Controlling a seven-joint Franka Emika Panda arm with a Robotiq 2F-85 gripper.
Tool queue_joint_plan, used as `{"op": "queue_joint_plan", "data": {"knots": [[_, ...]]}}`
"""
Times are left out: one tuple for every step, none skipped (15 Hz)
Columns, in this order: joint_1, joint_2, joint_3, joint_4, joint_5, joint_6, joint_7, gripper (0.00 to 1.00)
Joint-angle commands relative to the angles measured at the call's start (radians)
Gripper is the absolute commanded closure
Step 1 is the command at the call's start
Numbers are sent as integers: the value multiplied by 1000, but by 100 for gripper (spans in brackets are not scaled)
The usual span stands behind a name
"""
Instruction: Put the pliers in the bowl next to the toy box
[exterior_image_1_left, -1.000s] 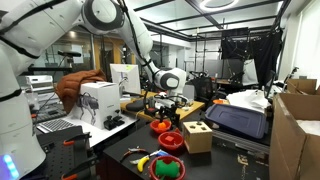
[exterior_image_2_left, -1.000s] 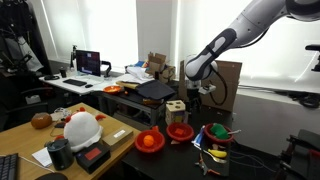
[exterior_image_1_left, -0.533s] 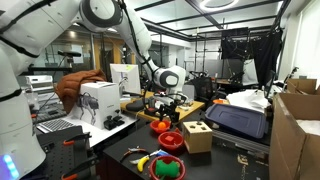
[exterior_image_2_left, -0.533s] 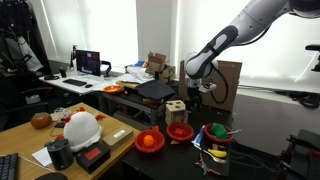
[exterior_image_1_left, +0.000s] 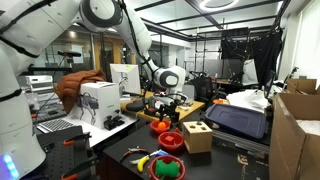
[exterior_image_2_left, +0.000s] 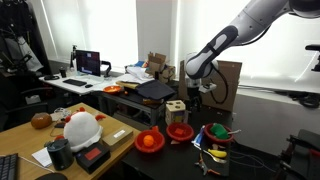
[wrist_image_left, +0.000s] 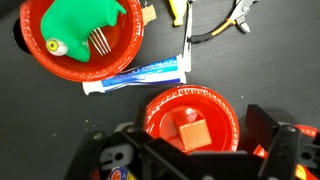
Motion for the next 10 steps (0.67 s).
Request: {"op": "queue_joint_plan", "data": {"knots": [[4, 12, -1, 17, -9, -15, 0, 0], [5, 18, 2, 21, -7, -18, -2, 0], [1, 28, 14, 22, 1, -14, -14, 0], [1, 40, 24, 22, 10, -9, -16, 0], [4, 49, 29, 22, 12, -6, -11, 0], [11, 61, 33, 20, 18, -1, 7, 0], [20, 67, 31, 11, 21, 15, 31, 0], [25, 75, 35, -2, 28, 34, 46, 0], [33, 93, 34, 3, 28, 38, 52, 0], [45, 106, 31, -5, 27, 51, 69, 0]]}}
